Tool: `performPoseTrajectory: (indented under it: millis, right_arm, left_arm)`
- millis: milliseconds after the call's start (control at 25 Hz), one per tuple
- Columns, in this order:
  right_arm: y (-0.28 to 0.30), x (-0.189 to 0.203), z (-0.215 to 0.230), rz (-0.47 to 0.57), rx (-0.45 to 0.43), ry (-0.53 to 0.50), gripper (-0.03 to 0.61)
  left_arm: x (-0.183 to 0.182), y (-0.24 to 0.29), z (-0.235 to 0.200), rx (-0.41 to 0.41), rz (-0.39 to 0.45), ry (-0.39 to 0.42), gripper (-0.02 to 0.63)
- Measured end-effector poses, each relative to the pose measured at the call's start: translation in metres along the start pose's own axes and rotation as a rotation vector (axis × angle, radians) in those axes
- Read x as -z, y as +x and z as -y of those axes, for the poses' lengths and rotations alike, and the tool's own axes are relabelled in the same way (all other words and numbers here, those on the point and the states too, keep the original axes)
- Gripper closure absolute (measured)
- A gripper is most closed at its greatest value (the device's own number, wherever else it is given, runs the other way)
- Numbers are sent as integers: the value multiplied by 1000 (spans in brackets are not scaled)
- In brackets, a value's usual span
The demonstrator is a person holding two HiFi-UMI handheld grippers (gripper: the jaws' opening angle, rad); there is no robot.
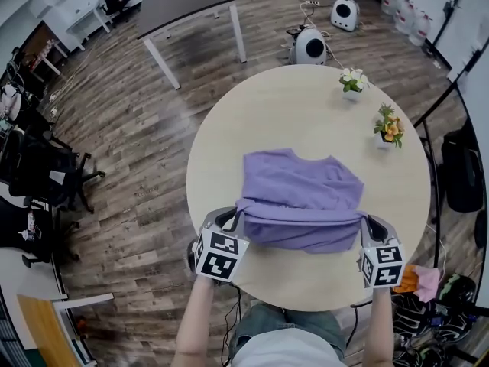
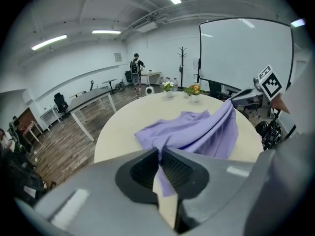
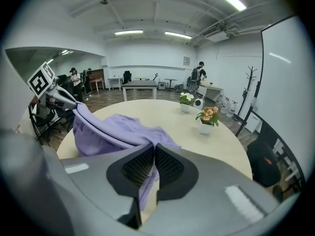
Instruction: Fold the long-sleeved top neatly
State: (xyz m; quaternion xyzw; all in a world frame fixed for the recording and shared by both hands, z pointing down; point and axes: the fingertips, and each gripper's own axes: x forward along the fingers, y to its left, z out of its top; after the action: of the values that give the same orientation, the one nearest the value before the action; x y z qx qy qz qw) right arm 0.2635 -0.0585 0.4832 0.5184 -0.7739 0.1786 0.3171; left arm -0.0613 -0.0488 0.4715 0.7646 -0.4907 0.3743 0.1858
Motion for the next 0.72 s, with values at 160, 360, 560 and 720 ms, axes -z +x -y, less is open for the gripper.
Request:
performPoseTrajectory:
  millis: [160, 360, 560, 720]
  right_arm:
    - [14, -12, 10, 1, -6, -8, 538]
    - [33, -27, 22, 2, -20, -9, 538]
    - [60, -37, 31, -16, -48, 19, 538]
    - [82, -40, 37, -40, -70, 41, 538]
  left_arm:
    - [-17, 15, -8, -4, -5, 28, 477]
    - [-34, 34, -17, -3, -19, 53, 477]
    - [-46, 60, -31, 8, -37, 45, 475]
    - [-54, 84, -40, 22, -63, 36, 474]
